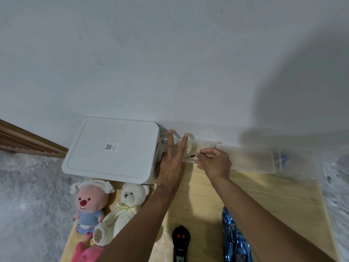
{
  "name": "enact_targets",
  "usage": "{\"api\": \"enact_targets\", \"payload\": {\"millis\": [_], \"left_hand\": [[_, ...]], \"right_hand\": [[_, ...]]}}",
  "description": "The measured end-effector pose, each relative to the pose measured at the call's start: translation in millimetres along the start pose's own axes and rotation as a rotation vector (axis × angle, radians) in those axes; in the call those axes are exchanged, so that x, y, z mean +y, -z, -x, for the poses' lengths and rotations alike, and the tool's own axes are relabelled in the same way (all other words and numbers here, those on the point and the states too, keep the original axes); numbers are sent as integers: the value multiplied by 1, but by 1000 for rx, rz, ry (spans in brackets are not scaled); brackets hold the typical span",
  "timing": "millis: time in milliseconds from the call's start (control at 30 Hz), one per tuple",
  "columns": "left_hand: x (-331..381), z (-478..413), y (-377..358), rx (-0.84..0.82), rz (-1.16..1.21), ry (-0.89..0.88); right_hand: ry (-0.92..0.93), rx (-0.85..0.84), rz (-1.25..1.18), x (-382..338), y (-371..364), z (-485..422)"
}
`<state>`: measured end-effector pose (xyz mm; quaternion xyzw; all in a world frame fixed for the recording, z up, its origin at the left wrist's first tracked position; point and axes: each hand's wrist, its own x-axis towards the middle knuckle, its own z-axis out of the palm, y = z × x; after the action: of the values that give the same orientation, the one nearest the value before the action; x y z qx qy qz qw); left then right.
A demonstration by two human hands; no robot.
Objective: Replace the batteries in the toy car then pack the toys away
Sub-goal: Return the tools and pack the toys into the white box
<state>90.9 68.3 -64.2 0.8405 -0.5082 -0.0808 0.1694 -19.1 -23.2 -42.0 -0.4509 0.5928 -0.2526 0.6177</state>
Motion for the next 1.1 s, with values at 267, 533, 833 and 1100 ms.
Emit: {"api": "enact_targets", "payload": {"millis": [267, 533, 833, 1100], "left_hand": [[2, 0, 2, -2, -26, 8], [2, 3, 4, -8, -35, -6], [5, 33, 0, -148, -139, 21], [-5, 43, 3, -270, -233, 54]], "right_hand": [[262, 166, 332, 3, 11, 3], [904, 93, 918, -6, 36, -4], [956, -50, 1067, 14, 47, -13], [1029, 13, 1231, 32, 47, -13]]}}
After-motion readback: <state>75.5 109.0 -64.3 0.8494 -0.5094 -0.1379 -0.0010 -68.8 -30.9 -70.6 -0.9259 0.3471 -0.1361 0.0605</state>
